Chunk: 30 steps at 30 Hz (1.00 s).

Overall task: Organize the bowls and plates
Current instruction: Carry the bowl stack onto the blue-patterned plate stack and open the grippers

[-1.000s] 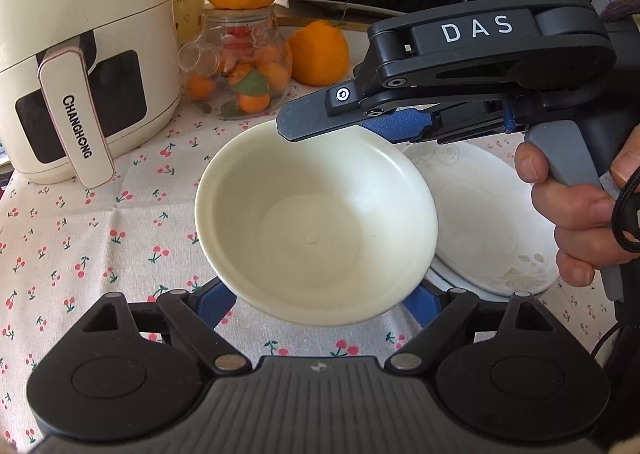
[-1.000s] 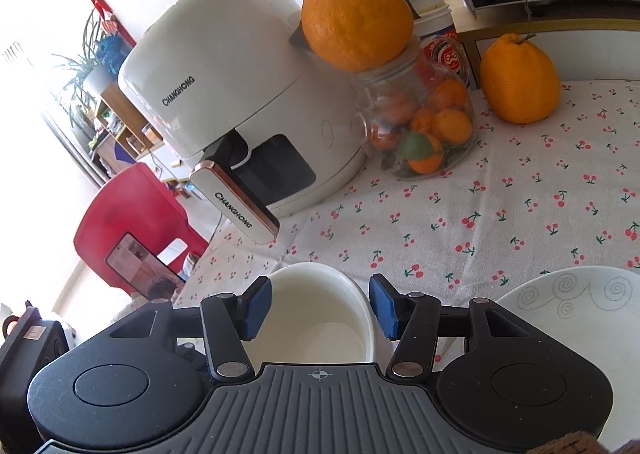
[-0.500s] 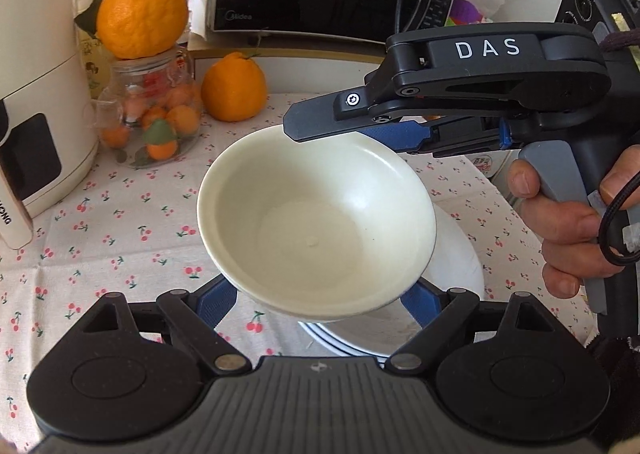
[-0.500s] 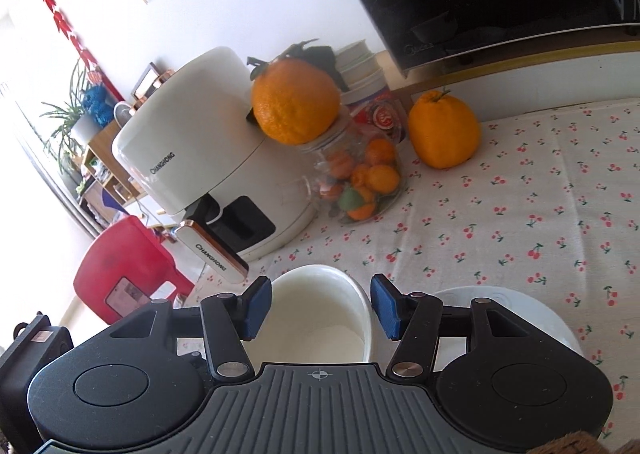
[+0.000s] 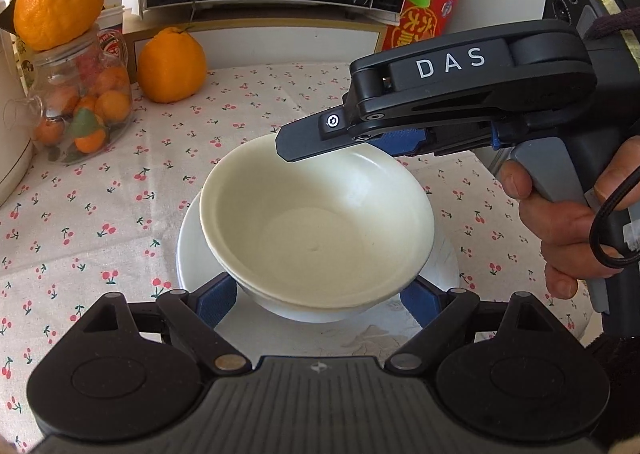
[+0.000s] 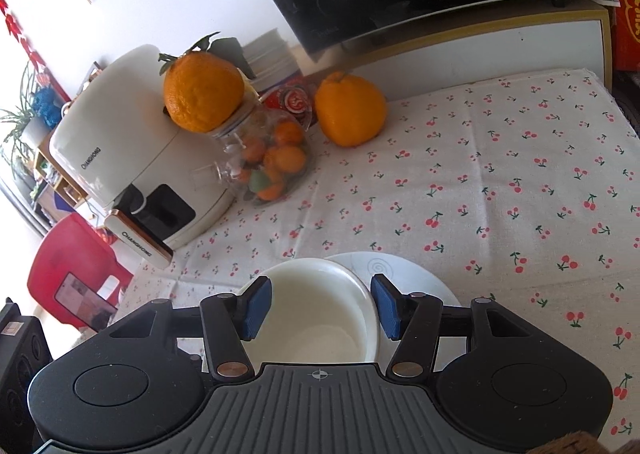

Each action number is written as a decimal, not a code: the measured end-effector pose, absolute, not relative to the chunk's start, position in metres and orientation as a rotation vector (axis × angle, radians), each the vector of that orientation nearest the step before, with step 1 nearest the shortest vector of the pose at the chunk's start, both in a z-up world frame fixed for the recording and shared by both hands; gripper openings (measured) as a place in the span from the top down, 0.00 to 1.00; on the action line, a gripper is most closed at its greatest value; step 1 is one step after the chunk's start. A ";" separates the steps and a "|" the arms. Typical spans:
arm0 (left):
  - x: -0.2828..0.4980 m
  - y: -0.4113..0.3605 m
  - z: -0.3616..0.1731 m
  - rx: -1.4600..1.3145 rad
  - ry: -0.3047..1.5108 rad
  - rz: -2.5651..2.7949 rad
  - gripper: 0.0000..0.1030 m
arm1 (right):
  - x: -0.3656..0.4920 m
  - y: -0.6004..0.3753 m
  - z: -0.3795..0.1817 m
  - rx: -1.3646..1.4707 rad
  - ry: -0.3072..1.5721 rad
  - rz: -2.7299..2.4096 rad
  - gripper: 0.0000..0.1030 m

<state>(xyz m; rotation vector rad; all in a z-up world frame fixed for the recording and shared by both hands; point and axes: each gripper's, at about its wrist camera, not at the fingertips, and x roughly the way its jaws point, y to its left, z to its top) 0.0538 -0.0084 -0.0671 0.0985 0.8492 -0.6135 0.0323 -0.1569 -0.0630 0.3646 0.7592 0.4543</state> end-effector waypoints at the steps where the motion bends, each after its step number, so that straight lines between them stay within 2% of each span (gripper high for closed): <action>1: 0.054 -0.009 -0.068 0.104 0.842 -0.614 0.15 | 0.033 -0.158 -0.064 0.361 0.761 0.450 0.46; 9: 0.055 -0.017 -0.068 0.107 0.837 -0.617 0.13 | 0.039 -0.166 -0.069 0.376 0.795 0.435 0.46; 14: 0.059 -0.018 -0.071 0.093 0.846 -0.617 0.08 | 0.039 -0.166 -0.068 0.373 0.799 0.440 0.45; 22: 0.056 -0.017 -0.070 0.105 0.847 -0.591 0.01 | 0.037 -0.176 -0.064 0.407 0.784 0.428 0.27; 30: 0.045 -0.009 -0.062 0.114 0.847 -0.609 0.01 | 0.022 -0.189 -0.059 0.455 0.754 0.380 0.18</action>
